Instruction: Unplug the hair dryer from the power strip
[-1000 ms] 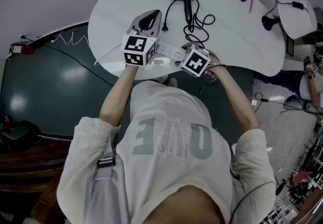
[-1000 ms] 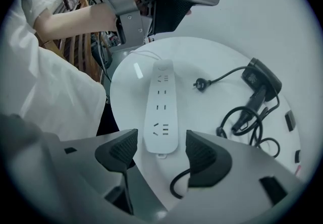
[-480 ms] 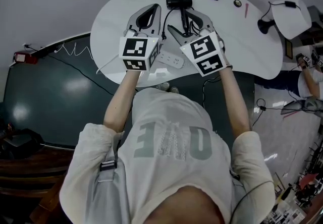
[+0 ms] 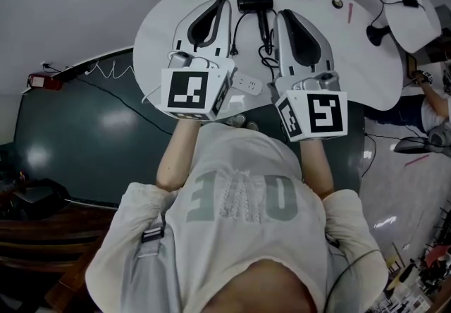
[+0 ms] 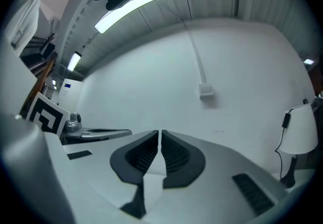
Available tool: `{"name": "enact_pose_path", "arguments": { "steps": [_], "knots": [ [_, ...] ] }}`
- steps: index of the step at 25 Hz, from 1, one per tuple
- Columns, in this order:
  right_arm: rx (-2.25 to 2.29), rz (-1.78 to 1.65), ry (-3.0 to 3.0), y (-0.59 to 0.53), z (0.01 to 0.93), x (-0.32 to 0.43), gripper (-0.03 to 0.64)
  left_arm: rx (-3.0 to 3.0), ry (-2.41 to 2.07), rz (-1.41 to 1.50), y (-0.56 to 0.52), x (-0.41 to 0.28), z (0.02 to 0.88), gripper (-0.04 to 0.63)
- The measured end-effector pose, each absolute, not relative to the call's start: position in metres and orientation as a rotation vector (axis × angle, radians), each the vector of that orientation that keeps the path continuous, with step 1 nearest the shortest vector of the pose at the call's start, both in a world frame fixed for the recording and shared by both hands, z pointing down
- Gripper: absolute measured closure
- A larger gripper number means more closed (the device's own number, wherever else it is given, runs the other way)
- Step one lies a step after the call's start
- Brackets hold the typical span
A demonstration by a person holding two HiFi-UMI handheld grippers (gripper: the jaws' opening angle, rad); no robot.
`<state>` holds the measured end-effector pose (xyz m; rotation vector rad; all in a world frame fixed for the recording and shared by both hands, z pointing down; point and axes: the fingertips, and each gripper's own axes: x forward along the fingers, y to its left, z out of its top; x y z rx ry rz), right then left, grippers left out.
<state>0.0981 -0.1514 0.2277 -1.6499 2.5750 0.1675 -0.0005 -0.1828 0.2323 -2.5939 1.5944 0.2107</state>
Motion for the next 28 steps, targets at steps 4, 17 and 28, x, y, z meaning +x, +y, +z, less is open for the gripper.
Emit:
{"name": "enact_pose_path", "arguments": {
  "steps": [4,17,28],
  "knots": [
    [-1.753,0.16,2.55,-0.142,0.24,0.105,0.597,-2.534,1.563,0.231,-0.163,0.002,0.214,0.581],
    [-1.781,0.148,2.557,-0.139,0.244,0.105,0.597,-2.487,1.554,0.197,-0.148,0.006,0.209,0.583],
    [-1.778,0.175,2.598,-0.136,0.243,0.102,0.597,-2.49,1.567,0.205,-0.145,0.002,0.207,0.583]
  ]
}}
